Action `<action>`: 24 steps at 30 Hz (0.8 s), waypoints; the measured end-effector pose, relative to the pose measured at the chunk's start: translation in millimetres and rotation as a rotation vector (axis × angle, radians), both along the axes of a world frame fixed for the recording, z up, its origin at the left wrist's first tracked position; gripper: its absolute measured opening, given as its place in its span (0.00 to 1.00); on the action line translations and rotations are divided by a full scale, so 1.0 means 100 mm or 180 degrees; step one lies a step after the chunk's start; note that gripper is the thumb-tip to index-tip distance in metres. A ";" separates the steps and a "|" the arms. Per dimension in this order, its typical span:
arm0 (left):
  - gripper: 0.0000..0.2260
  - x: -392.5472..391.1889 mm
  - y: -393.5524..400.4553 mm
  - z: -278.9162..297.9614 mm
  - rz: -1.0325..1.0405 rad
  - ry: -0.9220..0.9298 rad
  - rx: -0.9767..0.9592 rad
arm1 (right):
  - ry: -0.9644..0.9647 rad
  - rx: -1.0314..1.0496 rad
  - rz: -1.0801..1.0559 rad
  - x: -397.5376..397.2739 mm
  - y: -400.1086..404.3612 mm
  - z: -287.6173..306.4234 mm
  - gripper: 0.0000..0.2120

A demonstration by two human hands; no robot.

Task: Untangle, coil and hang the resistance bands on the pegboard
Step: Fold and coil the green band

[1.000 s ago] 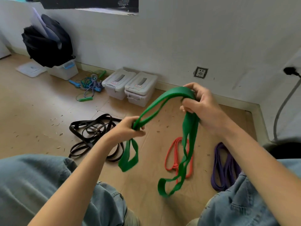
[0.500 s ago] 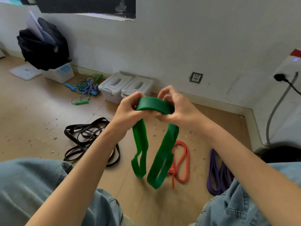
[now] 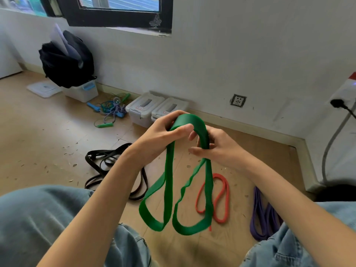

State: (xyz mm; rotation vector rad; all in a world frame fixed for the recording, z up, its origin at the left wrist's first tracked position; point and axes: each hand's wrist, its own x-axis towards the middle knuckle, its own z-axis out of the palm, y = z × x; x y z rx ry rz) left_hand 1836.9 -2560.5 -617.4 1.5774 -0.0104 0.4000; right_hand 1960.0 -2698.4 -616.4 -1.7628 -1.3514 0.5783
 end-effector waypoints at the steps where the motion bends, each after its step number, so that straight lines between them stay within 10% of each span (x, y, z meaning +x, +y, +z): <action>1: 0.11 0.00 -0.01 -0.01 0.0038 -0.0018 -0.0051 | 0.0068 -0.0021 0.0030 -0.02 0.01 0.00 0.11; 24: 0.10 0.09 -0.06 -0.09 0.0146 0.0007 -0.0694 | 0.0345 -0.0258 0.0167 -0.06 0.14 0.14 0.19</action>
